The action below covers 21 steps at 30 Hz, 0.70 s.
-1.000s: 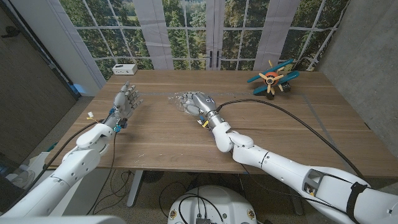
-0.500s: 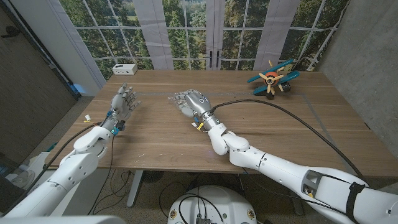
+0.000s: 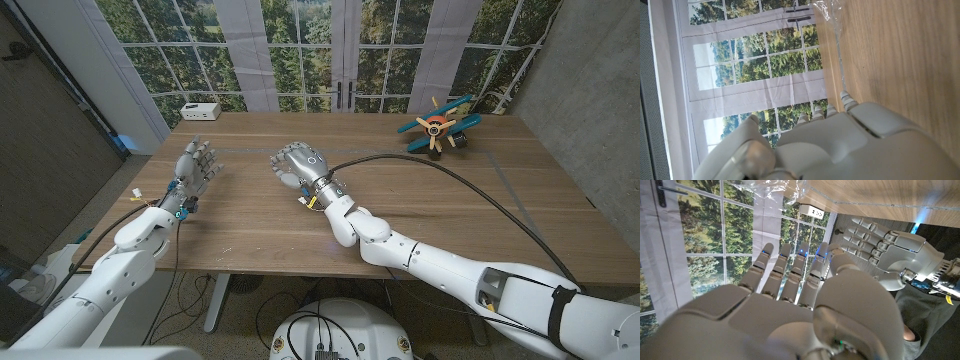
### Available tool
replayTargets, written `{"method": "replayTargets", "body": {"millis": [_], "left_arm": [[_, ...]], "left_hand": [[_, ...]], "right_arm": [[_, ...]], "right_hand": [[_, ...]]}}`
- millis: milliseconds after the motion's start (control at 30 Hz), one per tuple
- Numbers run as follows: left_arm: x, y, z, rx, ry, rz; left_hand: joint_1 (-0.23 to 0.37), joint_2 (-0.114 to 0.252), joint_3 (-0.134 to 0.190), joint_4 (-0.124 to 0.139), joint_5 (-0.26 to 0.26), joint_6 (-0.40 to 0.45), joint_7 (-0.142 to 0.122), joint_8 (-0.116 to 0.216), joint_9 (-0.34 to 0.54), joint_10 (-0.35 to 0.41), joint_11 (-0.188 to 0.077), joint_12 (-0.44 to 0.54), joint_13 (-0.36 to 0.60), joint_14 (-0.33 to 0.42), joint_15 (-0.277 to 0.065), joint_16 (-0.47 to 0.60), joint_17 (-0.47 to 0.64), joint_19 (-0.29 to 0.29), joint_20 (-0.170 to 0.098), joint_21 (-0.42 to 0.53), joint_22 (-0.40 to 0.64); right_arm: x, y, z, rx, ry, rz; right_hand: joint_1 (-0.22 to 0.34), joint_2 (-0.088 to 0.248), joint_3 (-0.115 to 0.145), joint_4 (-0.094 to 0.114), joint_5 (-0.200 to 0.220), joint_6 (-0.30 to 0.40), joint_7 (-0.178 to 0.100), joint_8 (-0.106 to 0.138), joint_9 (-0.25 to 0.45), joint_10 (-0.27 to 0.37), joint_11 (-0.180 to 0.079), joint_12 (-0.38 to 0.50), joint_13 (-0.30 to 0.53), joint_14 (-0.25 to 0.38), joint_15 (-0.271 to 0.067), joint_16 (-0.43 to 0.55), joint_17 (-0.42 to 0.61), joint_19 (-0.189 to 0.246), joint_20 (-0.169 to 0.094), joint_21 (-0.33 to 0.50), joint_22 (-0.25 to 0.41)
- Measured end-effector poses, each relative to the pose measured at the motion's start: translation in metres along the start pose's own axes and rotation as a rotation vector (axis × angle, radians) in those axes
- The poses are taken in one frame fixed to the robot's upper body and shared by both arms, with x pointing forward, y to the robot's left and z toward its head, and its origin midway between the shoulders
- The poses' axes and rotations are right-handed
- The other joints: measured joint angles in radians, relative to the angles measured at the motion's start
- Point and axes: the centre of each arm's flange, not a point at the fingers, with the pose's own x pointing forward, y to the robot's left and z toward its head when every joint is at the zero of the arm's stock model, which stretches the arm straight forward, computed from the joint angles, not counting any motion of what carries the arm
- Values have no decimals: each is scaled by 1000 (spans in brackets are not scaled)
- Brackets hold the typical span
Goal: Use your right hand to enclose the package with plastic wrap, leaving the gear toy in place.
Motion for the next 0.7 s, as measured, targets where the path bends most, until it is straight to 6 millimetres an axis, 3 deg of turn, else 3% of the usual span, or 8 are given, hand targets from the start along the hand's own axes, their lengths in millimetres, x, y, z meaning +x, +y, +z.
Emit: {"method": "replayTargets", "body": {"millis": [133, 400, 533, 700], "left_arm": [[0, 0, 0, -1, -3, -2], [-1, 4, -3, -6, -3, 5], [0, 5, -3, -7, -5, 8], [1, 6, -3, -8, -5, 10]], "left_hand": [[0, 0, 0, 0, 0, 0, 0, 0, 0, 0, 0, 0, 0, 0, 0, 0, 0, 0, 0, 0, 0], [0, 0, 0, 0, 0, 0, 0, 0, 0, 0, 0, 0, 0, 0, 0, 0, 0, 0, 0, 0, 0], [0, 0, 4, -4, 0, 0, 0, 0, 0, 0, 0, 0, 0, 0, 0, 0, 0, 0, 0, 0, 0], [0, 0, 4, -4, 0, 0, 0, 0, 0, 0, 0, 0, 0, 0, 0, 0, 0, 0, 0, 0, 0]], "right_arm": [[7, -2, 3, -9, -15, 2], [22, 10, 5, -36, -34, 137], [31, 14, 4, -51, -37, 191], [39, 20, 2, -72, -34, 244]], "right_hand": [[-4, 4, -9, 9, 0, -23, -2, -12, 0, -6, 6, -8, -6, -37, 1, -13, -5, -13, -11, -9, 0], [-56, 55, -21, 52, -5, -75, -11, -41, -3, -38, 4, -32, -15, -94, 5, -40, -11, -57, -10, -22, 0], [-71, 53, -26, 62, -5, -86, -7, -45, -3, -44, 3, -42, -19, -110, 3, -46, -11, -66, -4, -30, 0], [-136, 67, -40, 112, -8, -88, -9, -45, 0, -46, 2, -44, -20, -126, 5, -50, -11, -84, -3, -30, 0]]}}
